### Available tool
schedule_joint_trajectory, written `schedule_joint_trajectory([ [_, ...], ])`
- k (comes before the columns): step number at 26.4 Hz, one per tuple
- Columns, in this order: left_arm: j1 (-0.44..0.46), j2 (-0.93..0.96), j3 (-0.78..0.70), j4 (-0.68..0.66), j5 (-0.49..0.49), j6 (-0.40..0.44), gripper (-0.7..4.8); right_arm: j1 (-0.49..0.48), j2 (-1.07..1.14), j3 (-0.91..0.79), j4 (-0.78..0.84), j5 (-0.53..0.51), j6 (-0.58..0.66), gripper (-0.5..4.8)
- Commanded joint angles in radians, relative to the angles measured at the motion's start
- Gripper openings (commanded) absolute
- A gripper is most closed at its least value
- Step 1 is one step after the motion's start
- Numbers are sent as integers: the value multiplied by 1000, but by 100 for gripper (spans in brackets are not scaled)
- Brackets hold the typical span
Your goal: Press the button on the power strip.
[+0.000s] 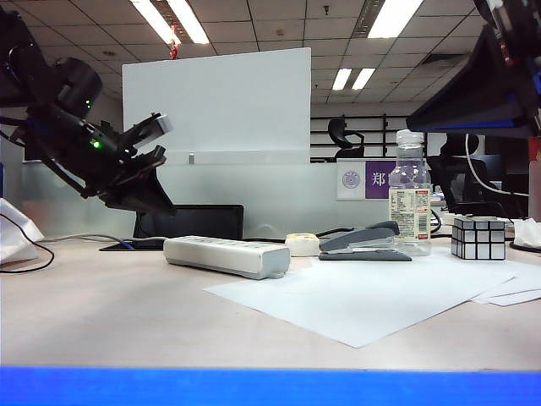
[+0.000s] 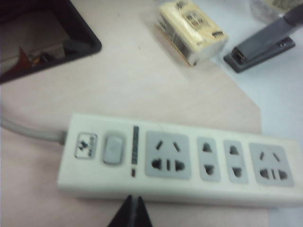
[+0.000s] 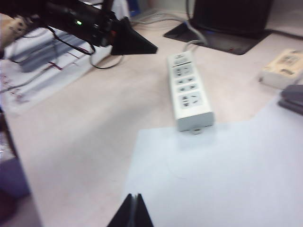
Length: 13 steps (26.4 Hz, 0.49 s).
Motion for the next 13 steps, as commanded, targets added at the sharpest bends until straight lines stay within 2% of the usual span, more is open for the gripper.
schedule_joint_trajectory([
  [1,0,-6,21,32,7,14,-5,10,-3,5,1,65,-50,0],
  [4,0,-2,44,34,7,21,-5,12,-2,5,-9,104,-67,0],
  [13,-7,45,135,-16,16,21,-5,12,-2,5,2,105,-68,0],
])
